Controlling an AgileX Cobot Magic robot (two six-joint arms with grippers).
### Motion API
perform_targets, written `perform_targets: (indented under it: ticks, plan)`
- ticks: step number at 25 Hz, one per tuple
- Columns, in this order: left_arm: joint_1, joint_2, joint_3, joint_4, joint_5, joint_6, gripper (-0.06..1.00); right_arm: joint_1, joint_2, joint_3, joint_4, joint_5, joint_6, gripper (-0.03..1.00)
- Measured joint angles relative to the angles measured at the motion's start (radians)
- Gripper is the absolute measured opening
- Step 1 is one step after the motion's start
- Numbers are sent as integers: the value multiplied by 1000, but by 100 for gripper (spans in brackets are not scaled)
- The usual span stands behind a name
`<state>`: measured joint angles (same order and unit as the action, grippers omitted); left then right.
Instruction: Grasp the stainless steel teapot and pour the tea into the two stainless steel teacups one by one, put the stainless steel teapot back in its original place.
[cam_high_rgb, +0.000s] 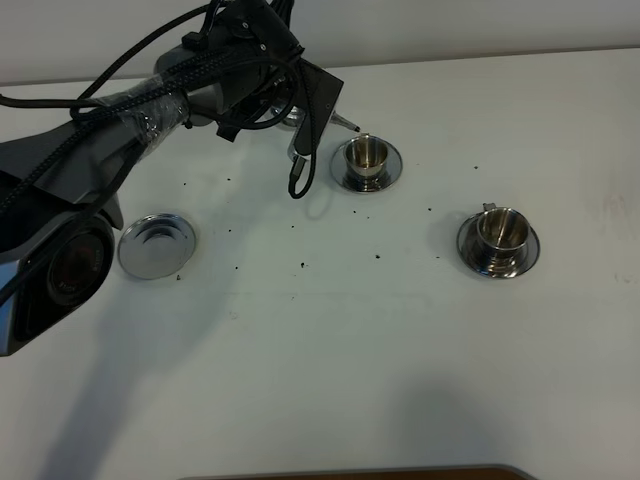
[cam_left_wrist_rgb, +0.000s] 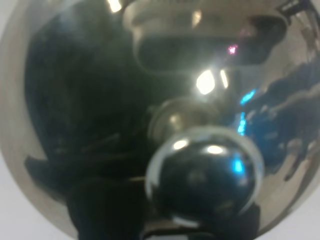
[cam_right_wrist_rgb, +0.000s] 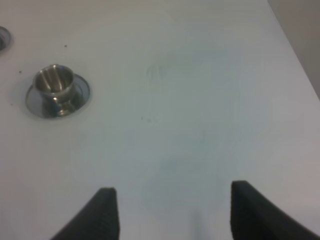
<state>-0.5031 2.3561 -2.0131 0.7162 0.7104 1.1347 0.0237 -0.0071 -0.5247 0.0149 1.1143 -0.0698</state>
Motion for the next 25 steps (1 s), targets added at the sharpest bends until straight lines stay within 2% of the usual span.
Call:
perform_targets:
  ticks: [17,25]
  plan:
    - [0,0,0,20,-67,53,25,0,0,0,0,0,1,49]
    - [0,12,0,79,-95,54,25,0,0,0,0,0,0,49]
